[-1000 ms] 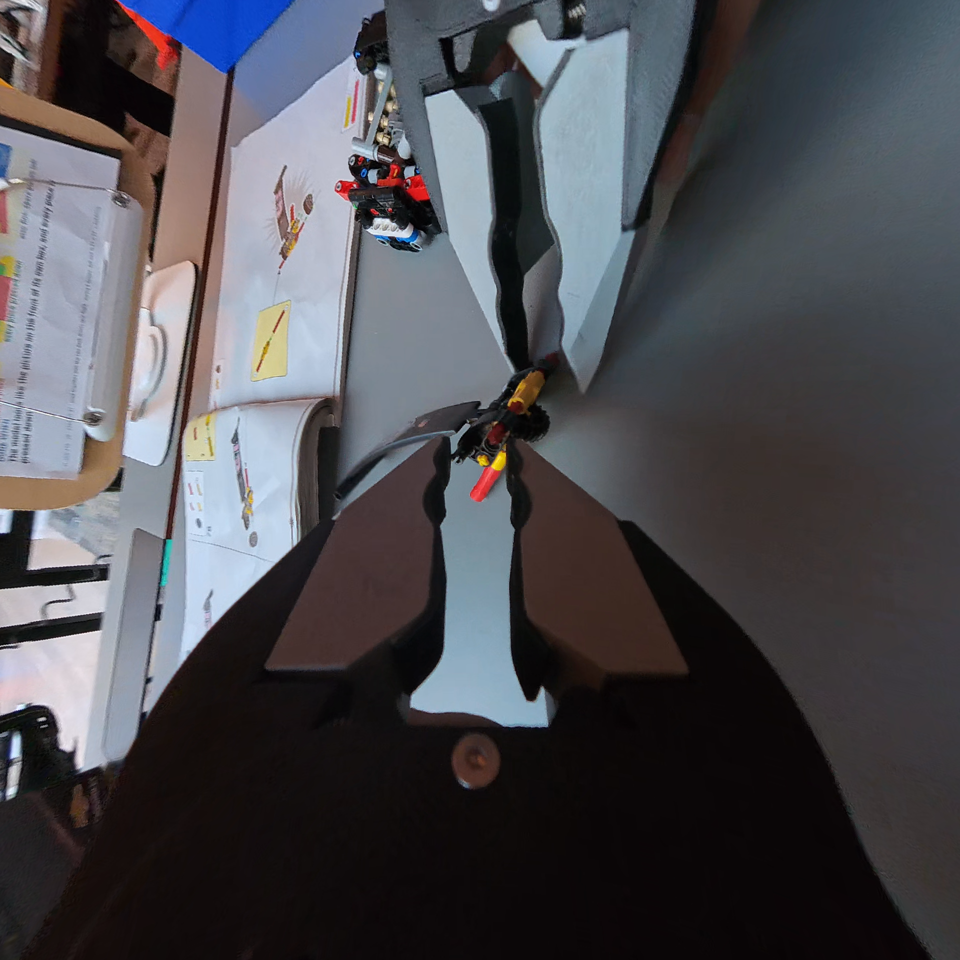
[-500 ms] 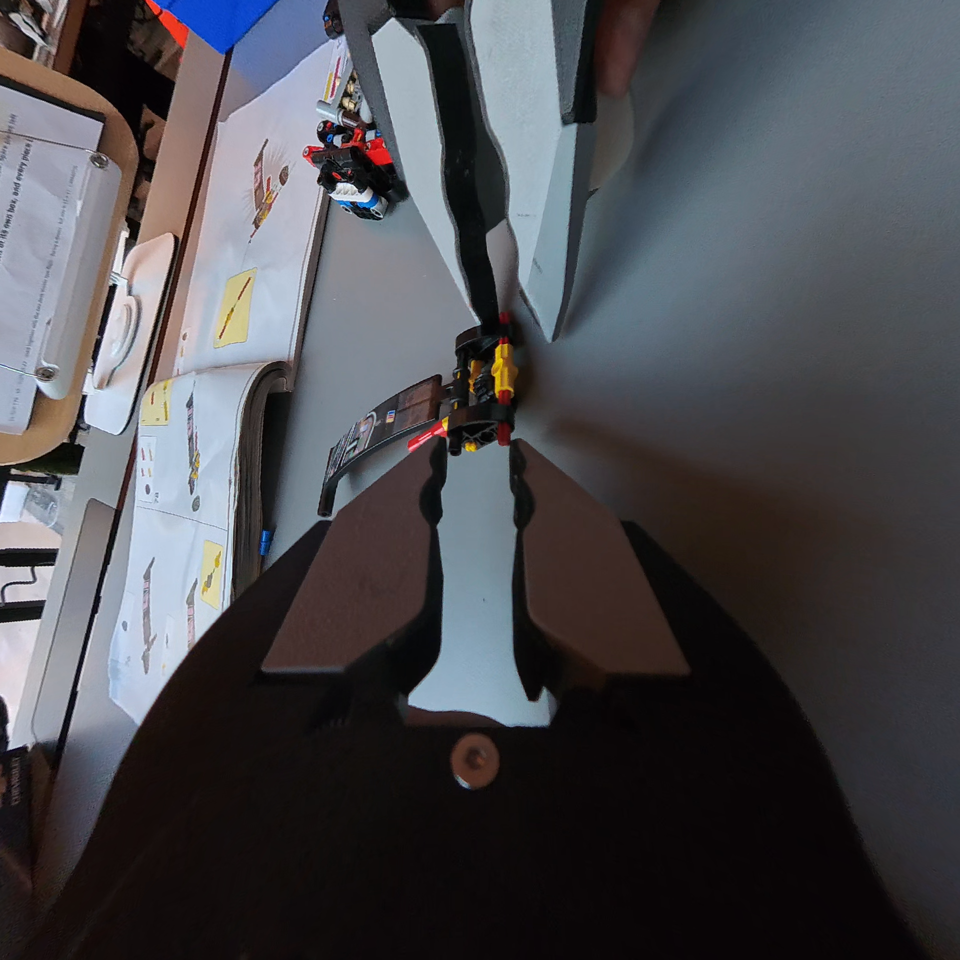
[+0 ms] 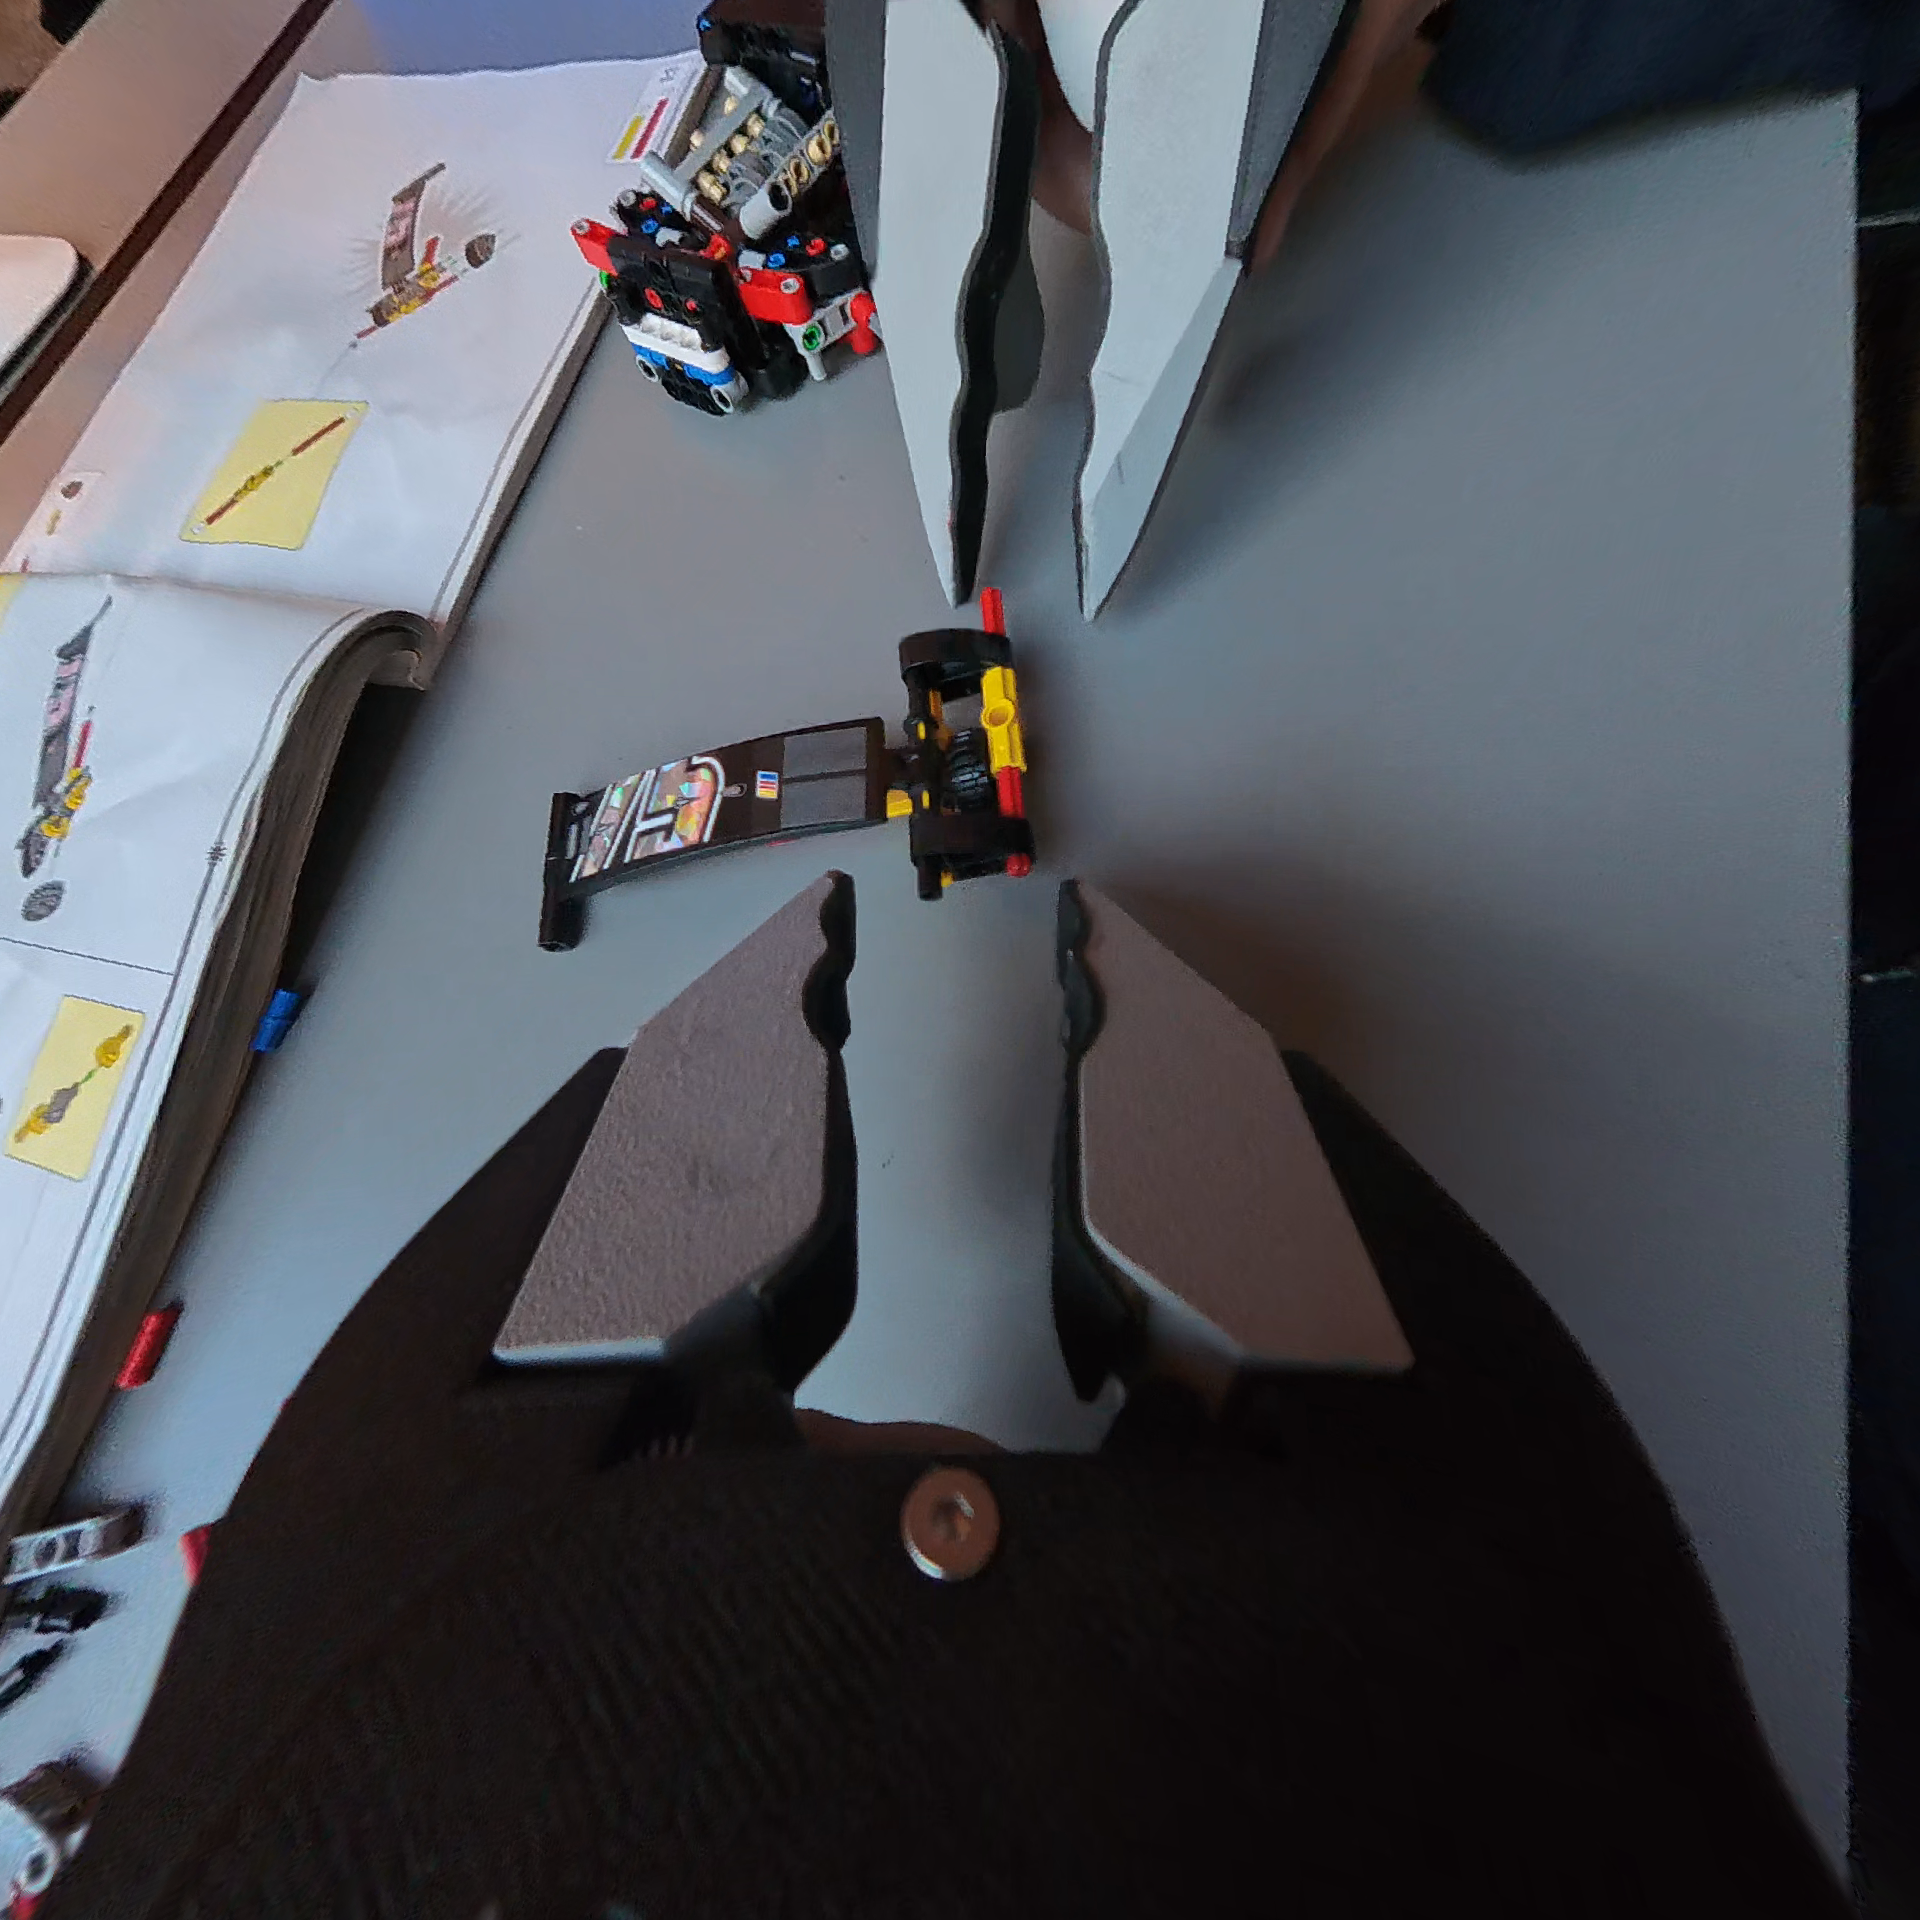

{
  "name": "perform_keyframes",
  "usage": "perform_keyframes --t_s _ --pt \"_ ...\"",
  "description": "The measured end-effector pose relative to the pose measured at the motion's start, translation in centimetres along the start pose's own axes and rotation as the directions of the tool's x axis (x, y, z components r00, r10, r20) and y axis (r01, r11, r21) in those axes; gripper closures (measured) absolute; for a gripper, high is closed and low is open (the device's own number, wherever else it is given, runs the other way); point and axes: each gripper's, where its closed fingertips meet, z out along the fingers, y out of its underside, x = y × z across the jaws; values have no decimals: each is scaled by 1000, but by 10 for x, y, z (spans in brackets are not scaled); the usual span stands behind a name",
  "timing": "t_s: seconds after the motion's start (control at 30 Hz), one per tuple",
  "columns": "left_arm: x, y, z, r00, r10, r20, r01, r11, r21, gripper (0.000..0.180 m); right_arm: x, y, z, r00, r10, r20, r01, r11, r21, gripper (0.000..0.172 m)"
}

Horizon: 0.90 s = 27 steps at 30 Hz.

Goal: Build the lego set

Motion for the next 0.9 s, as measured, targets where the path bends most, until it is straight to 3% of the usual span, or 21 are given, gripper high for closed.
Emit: perform_keyframes --t_s 0.17,0.43,0.9 --pt "0 13 10 1000 -2 4 2 998 -63 142 6 6 -6 999 40 11 -40 999 -1 145" --pt "0 9 9 999 -54 -1 54 998 -43 149 -4 4 4 1000 -5 8 6 999 -40 156" --pt "4 12 13 999 -49 -10 48 996 -71 153 -8 0 10 998 -65 5 65 996 -63 155"
